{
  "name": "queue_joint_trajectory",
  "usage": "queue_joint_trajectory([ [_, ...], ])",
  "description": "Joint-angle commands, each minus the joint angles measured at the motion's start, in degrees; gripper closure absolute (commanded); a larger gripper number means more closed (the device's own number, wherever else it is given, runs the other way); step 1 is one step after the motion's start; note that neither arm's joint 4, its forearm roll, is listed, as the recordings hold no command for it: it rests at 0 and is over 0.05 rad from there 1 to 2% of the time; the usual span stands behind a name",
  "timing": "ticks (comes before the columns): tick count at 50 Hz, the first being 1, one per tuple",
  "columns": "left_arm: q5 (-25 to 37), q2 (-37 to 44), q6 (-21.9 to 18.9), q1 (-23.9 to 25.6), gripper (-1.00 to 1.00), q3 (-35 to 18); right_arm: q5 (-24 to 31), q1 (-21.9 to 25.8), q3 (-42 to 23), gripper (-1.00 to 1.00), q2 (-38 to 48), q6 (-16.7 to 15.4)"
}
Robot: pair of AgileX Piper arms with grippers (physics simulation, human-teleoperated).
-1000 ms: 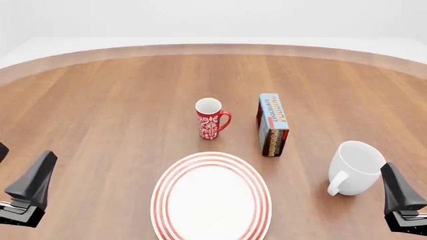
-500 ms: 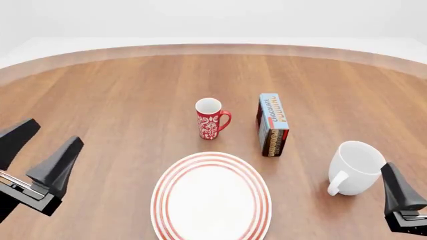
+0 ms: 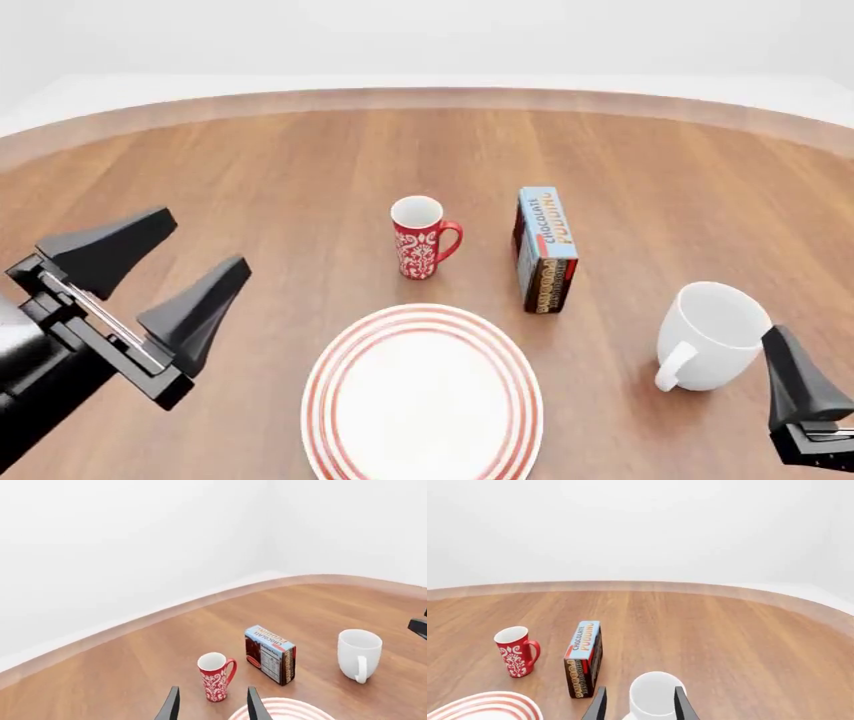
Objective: Pick up the white mug and put it on the plate, and put the chocolate pudding to the right of the plate.
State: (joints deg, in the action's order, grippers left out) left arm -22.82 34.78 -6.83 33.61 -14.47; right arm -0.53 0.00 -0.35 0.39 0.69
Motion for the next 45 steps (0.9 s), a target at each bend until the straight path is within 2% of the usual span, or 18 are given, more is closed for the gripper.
queue_joint_trajectory([
  [1, -4.2, 6.7, 0.2, 4.7, -1.00, -2.0, 0.0, 0.0, 0.0, -1.00, 0.0, 0.0],
  [27, -13.9, 25.3, 0.5, 12.1, -1.00, -6.1, -0.3, 0.0, 0.0, -1.00, 0.3, 0.2],
  [45, -16.3, 33.7, -0.1, 16.5, -1.00, -10.0, 0.0, 0.1, 0.0, -1.00, 0.0, 0.2],
])
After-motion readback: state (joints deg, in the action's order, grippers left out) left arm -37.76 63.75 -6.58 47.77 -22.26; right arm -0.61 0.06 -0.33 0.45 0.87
